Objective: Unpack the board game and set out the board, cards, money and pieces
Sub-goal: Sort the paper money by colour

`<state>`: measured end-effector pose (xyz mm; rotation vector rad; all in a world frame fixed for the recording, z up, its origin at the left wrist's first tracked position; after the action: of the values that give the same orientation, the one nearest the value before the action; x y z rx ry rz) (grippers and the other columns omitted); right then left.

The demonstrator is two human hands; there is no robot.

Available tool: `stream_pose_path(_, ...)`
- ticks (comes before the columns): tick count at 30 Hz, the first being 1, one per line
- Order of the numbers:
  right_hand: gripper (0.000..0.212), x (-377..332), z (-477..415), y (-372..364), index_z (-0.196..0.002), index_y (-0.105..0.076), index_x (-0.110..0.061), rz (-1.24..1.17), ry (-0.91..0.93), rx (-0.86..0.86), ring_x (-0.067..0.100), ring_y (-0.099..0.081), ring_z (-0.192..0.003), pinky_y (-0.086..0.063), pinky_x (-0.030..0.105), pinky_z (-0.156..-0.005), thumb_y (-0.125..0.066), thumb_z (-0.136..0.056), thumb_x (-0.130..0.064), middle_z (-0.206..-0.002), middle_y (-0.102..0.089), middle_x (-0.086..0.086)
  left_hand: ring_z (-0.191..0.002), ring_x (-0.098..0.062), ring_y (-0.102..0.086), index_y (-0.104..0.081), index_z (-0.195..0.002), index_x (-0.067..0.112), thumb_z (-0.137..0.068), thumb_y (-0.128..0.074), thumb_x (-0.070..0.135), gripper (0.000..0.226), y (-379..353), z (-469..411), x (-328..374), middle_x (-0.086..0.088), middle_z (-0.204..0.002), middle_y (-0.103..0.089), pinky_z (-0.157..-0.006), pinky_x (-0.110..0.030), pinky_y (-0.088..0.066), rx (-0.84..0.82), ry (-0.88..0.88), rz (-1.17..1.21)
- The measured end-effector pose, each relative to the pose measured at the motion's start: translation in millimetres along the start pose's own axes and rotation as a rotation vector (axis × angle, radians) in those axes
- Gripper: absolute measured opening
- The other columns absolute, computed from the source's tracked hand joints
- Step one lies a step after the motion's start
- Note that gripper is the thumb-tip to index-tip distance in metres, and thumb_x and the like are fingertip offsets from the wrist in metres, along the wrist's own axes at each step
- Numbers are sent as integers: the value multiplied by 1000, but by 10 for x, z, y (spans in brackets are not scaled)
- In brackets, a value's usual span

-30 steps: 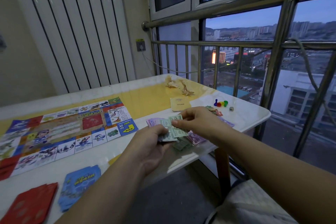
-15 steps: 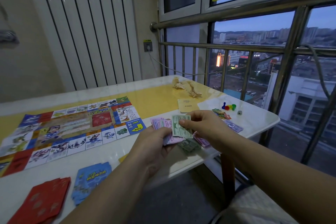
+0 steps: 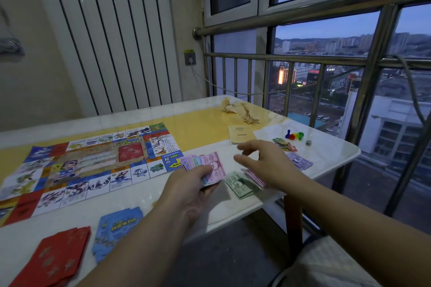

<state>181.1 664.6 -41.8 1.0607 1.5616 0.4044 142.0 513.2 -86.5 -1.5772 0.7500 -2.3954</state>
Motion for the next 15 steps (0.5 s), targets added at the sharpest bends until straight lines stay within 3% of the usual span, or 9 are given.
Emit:
stream_pose_path(1,35,-19,14,9,-114,-63,-22,-104,-14,-15,4,-60,-73,-46,15,-64,-58,-88,-45,-104,-65,-9,-66,-20,-63,-57,-91,1,-88,-52,-9,12,-29,6,-29,-15,-78,-65,-45,-24,-55,-19,-2,-15)
stream_pose_path(3,31,-69,60,-21,-98,-67,-17,-295,-48,-97,18,-65,-80,-53,29,-71,-62,-85,-45,-92,-70,-1,-68,-19,-65,-59,-95,4,-88,-53,-8,15,-111,19,-92,-14,-81,-67,-49,-23,-56,-65,-10,-63)
stream_pose_path(6,17,-84,113,6,-84,-66,-12,-356,-59,-127,26,-65,-79,-54,41,-75,-71,-81,-29,-83,-70,10,-69,-19,-67,-62,-96,2,-88,-54,-6,14,-243,50,-173,-13,-76,-70,-50,-23,-55,-126,16,-71)
stream_pose_path(10,5,167,7,204,-82,-65,-16,-352,-155,-92,8,-60,-67,-48,25,-67,-69,-83,-20,-74,-68,-1,-68,-22,-64,-57,-86,-3,-90,-48,-6,11,-309,92,-201,-15,-72,-66,-56,-31,-54,-121,107,35)
stream_pose_path(12,9,315,-57,274,-87,-65,-19,-283,-184,-106,8,-65,-73,-52,28,-72,-71,-82,-22,-78,-70,-2,-71,-24,-61,-54,-86,-4,-91,-44,-8,12,-283,78,-181,-17,-77,-63,-59,-32,-50,-94,104,51)
stream_pose_path(15,20,452,-91,218,-98,-65,-22,-55,-184,-161,9,-64,-78,-50,22,-67,-72,-81,-29,-81,-68,-4,-74,-25,-60,-53,-98,-6,-91,-44,-9,12,-231,24,-176,-19,-82,-62,-55,-33,-50,-69,87,39)
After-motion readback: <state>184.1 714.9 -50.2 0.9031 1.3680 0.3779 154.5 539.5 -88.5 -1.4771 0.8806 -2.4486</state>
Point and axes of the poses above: each hand's wrist, its own z-axis away from the middle knuckle, its own y-axis out of the back of the hand, x = y × z, the point moved 7 cm from there along -z, towards the middle knuckle
